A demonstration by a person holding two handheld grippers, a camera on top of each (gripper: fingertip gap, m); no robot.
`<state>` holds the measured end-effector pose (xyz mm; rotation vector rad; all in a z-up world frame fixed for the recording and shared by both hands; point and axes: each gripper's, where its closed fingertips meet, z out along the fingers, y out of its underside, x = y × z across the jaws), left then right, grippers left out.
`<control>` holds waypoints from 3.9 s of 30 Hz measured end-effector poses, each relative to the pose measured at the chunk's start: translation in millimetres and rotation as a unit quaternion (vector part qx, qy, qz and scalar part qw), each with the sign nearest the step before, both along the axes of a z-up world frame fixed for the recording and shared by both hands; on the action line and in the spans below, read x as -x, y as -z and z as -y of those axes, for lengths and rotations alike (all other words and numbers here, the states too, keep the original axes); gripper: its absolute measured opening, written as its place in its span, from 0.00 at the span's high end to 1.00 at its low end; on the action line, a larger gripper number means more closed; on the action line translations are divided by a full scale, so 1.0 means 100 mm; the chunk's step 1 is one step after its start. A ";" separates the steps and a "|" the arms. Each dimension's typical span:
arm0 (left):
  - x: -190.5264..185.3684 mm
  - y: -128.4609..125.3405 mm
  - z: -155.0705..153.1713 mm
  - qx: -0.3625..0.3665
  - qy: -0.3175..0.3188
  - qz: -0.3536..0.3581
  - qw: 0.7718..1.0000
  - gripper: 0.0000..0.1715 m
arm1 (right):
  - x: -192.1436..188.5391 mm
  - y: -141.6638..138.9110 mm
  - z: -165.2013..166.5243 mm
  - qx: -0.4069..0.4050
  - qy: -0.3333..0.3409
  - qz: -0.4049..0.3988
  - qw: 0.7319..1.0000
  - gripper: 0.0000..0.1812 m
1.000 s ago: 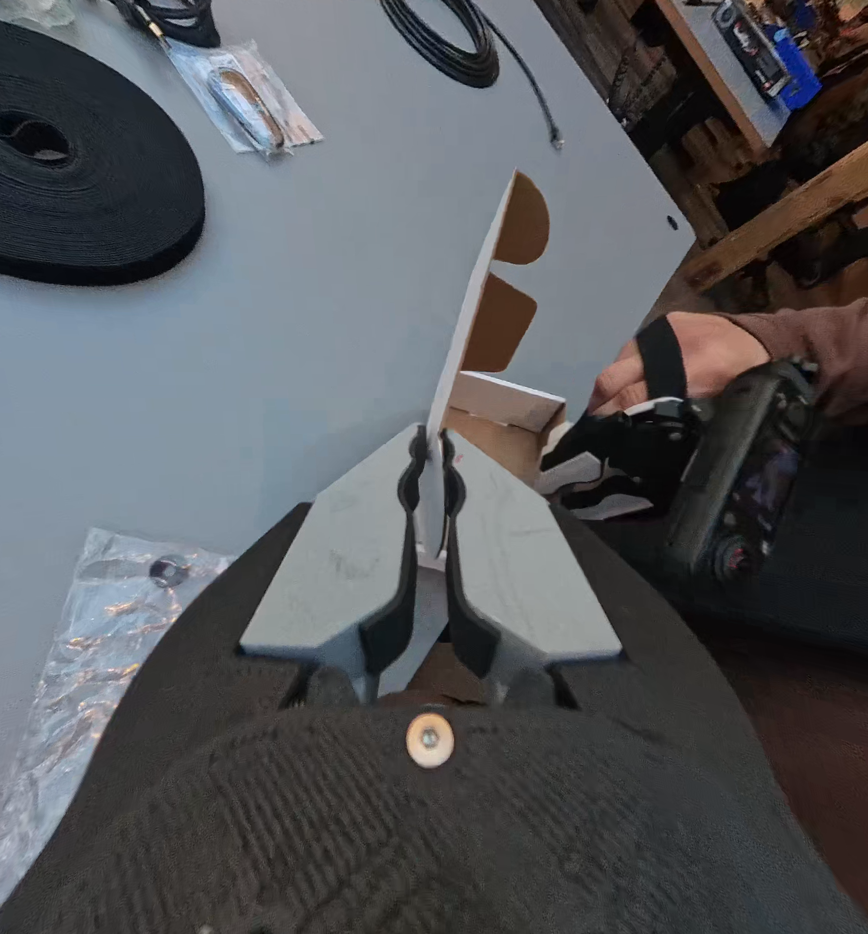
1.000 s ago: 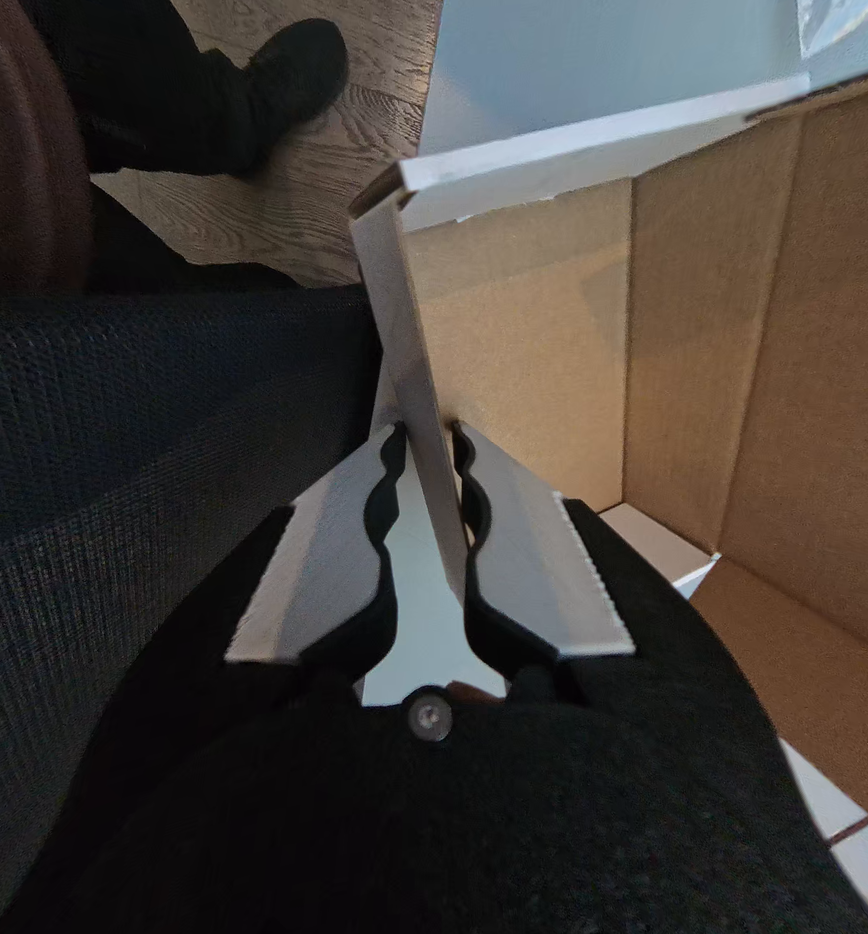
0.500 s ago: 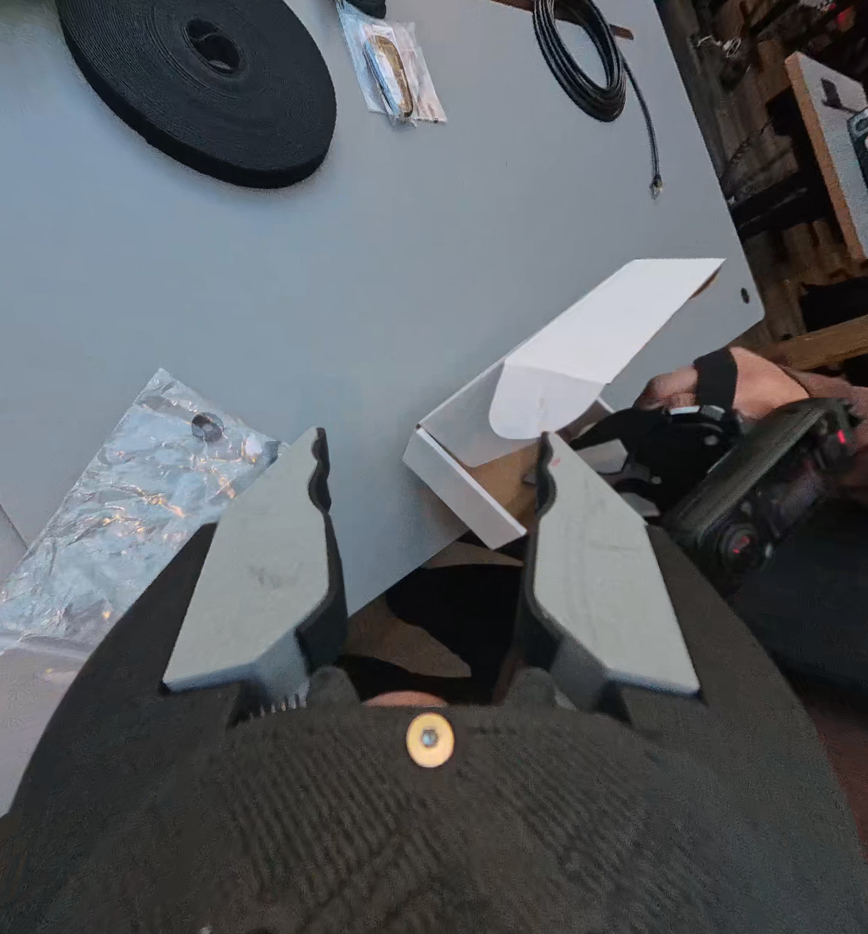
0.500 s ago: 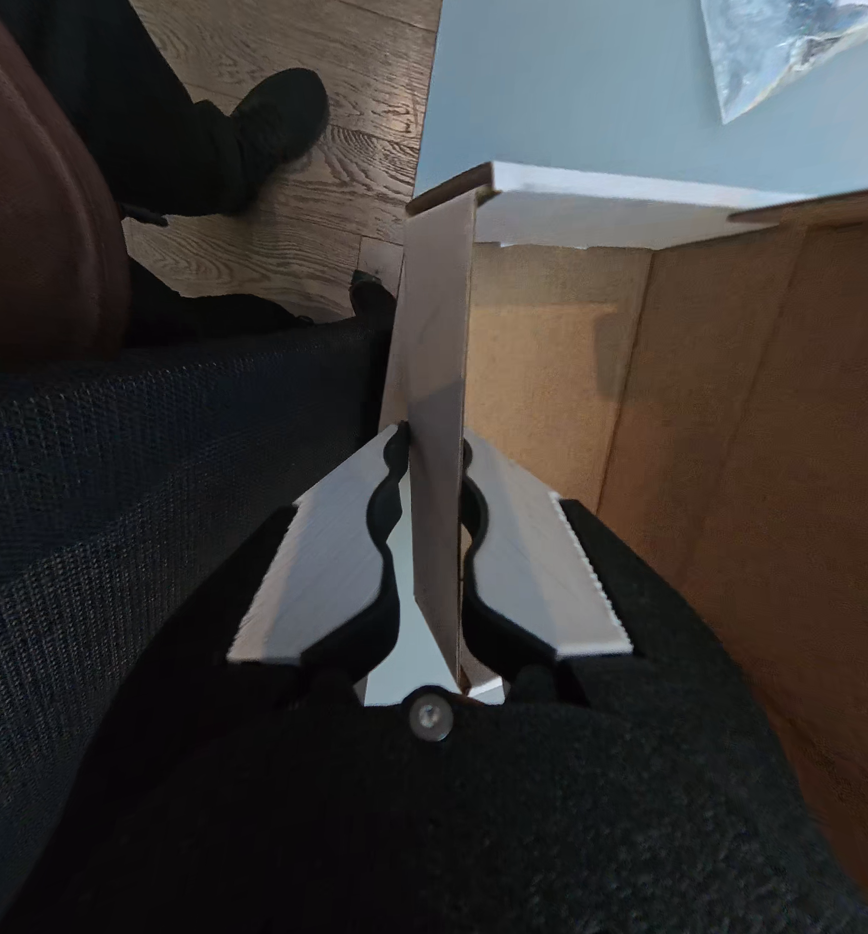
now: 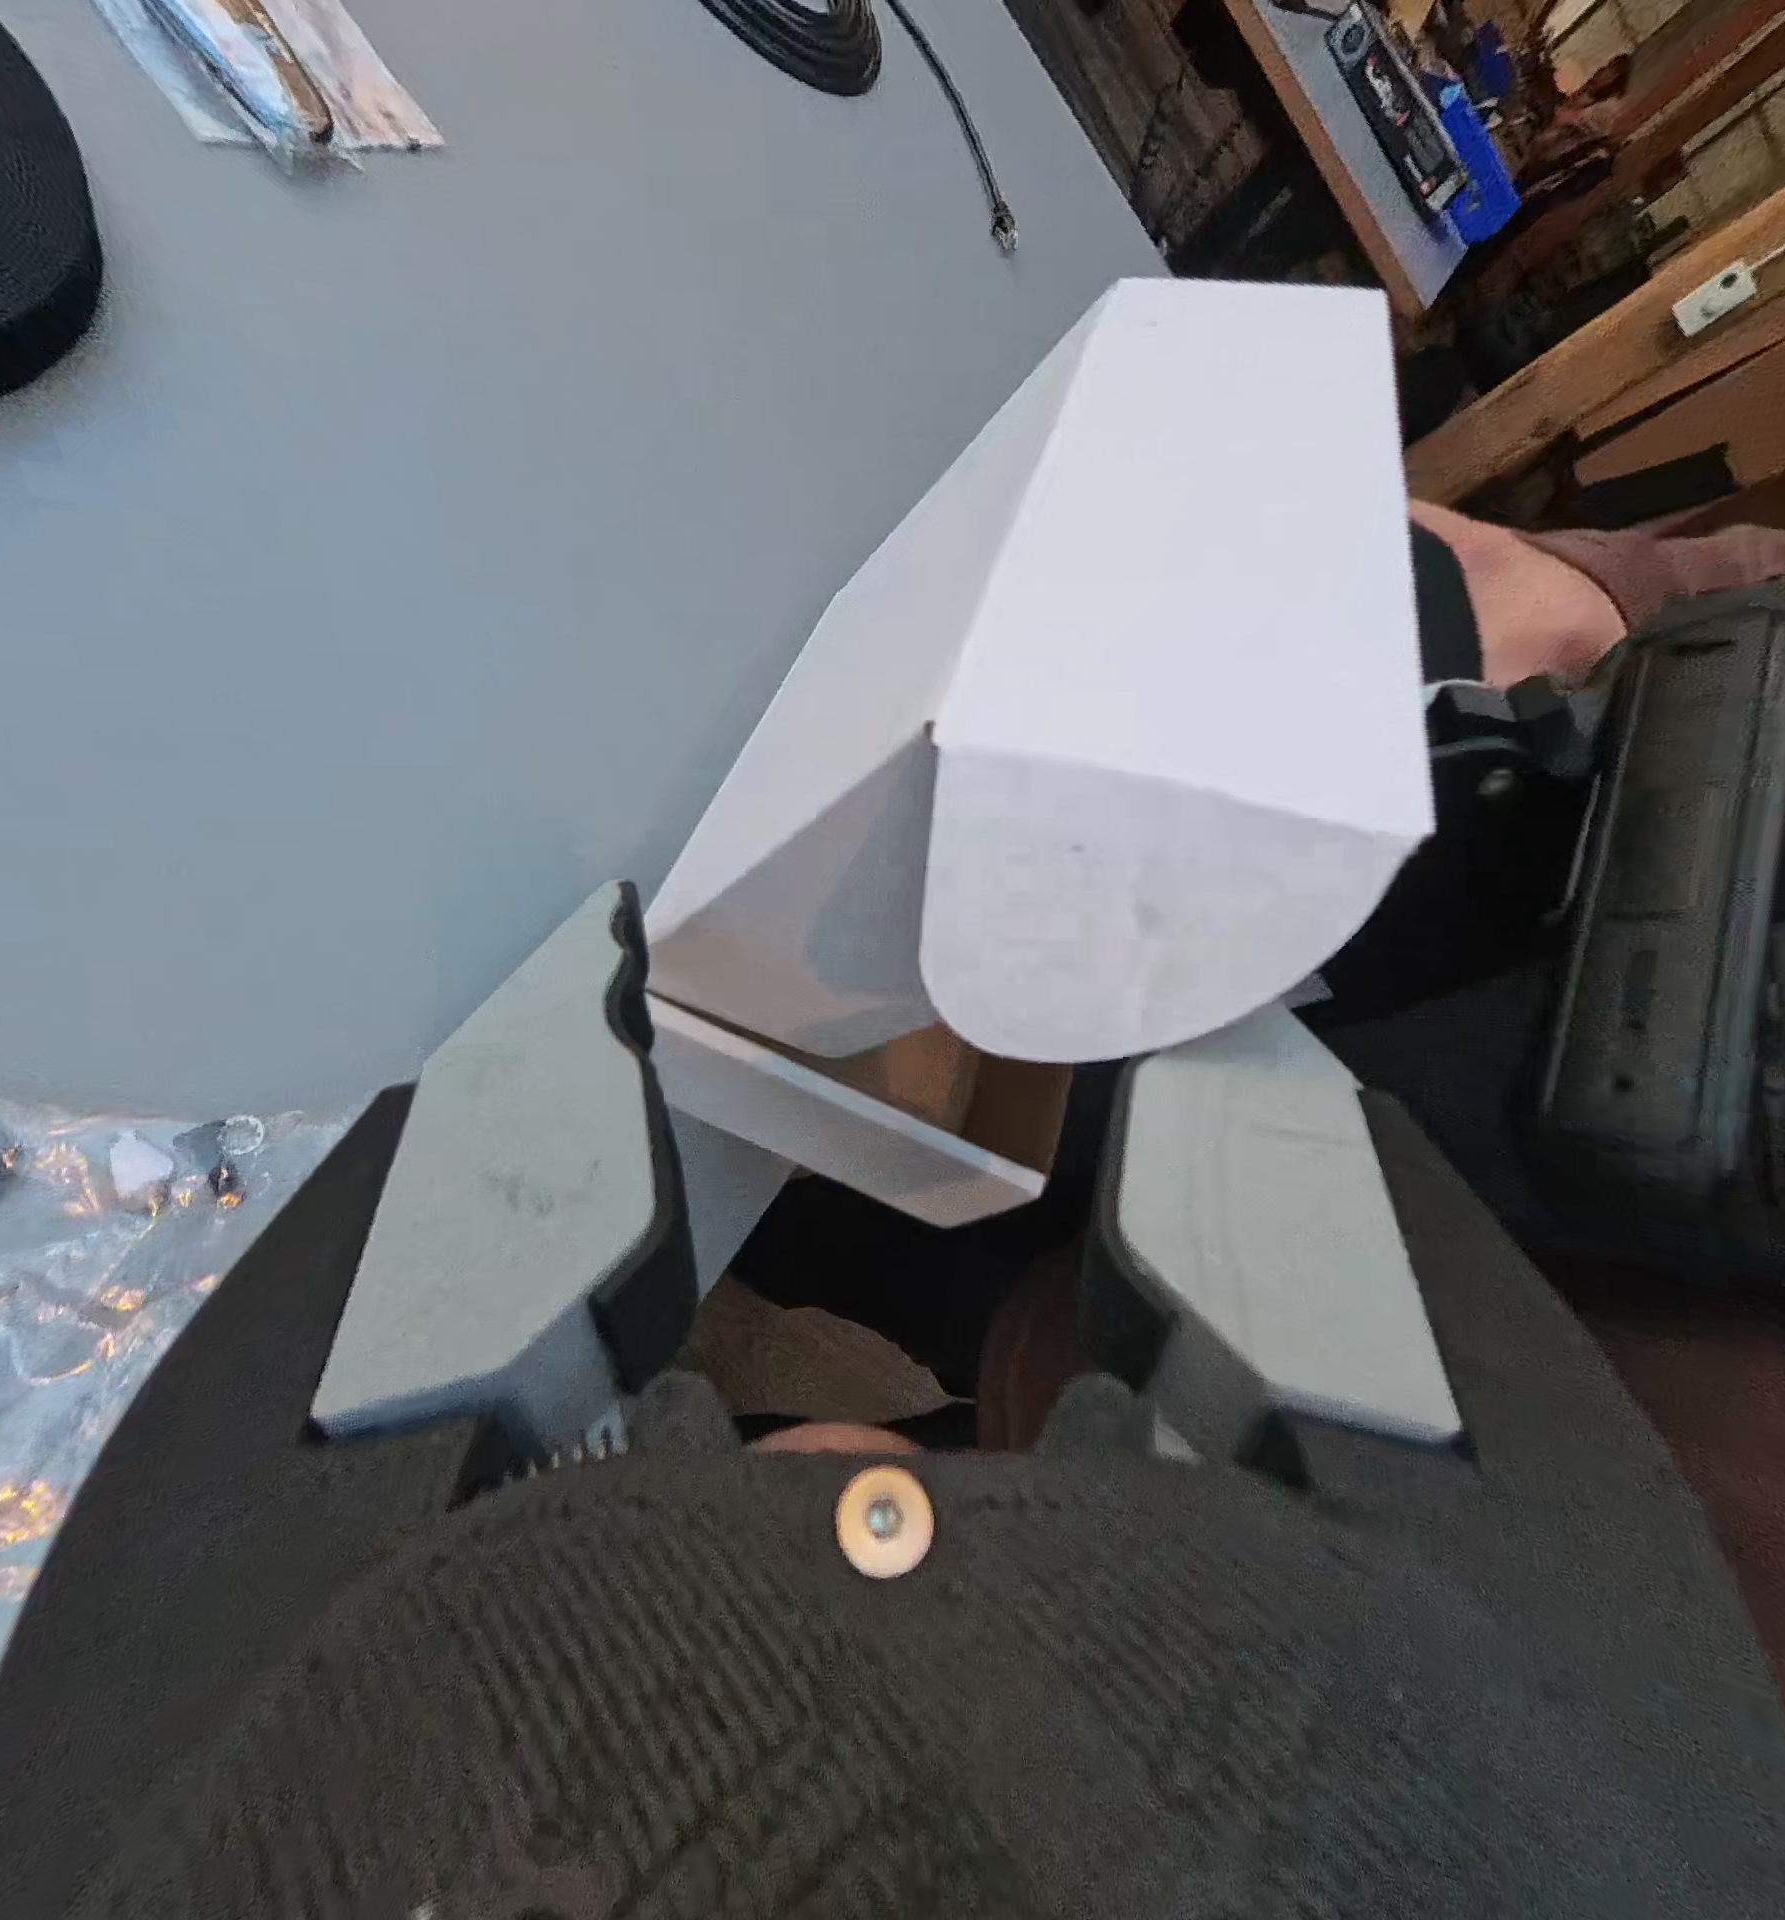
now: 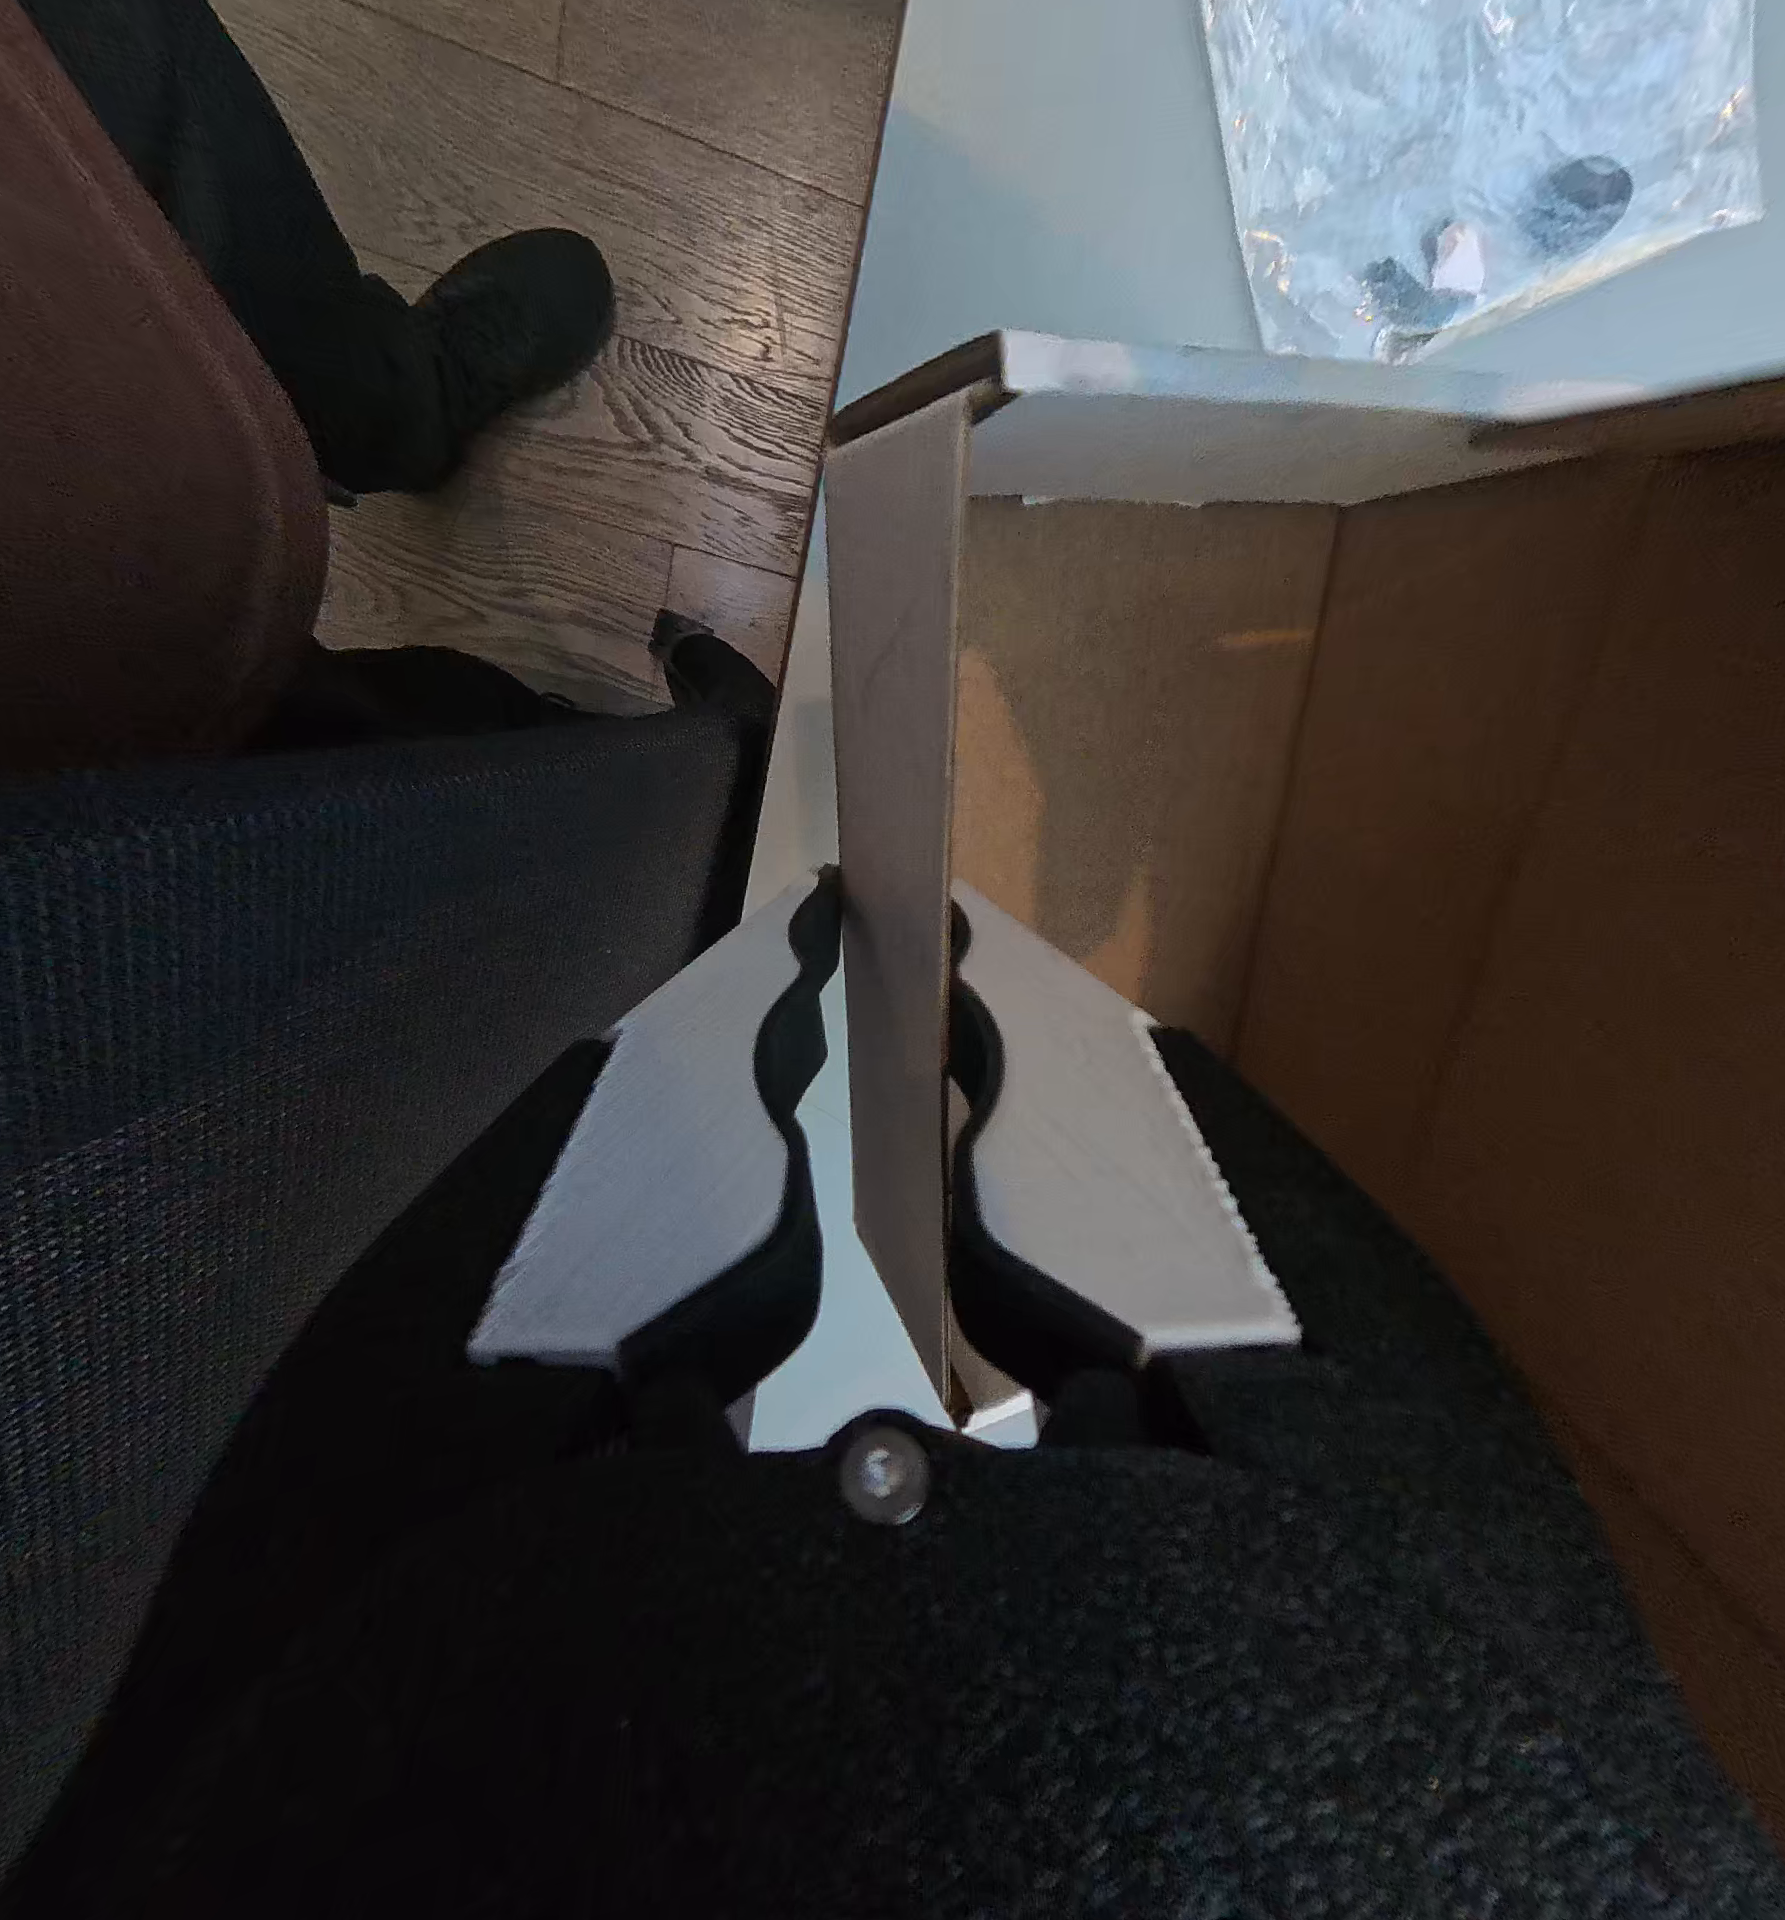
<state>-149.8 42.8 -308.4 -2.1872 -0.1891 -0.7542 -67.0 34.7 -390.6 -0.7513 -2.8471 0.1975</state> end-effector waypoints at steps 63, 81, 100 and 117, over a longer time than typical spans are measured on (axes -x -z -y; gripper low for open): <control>0.81 -0.26 -0.22 -0.004 -0.180 0.416 0.892 0.81 | -0.08 -0.65 -0.25 -0.136 -0.045 -0.110 0.984 0.91; 1.13 -1.17 -0.04 -0.031 -0.150 -0.077 0.985 0.47 | 0.19 -0.79 -0.52 -0.006 0.105 -0.079 0.991 0.99; -0.15 -0.79 -0.24 0.027 0.027 -0.225 0.974 0.45 | 0.50 -1.36 -1.15 0.038 0.198 -0.096 0.975 1.00; 0.18 -0.32 -0.11 0.055 -0.012 -0.223 0.973 0.46 | 0.55 -1.62 -0.80 0.031 0.127 -0.093 0.987 1.00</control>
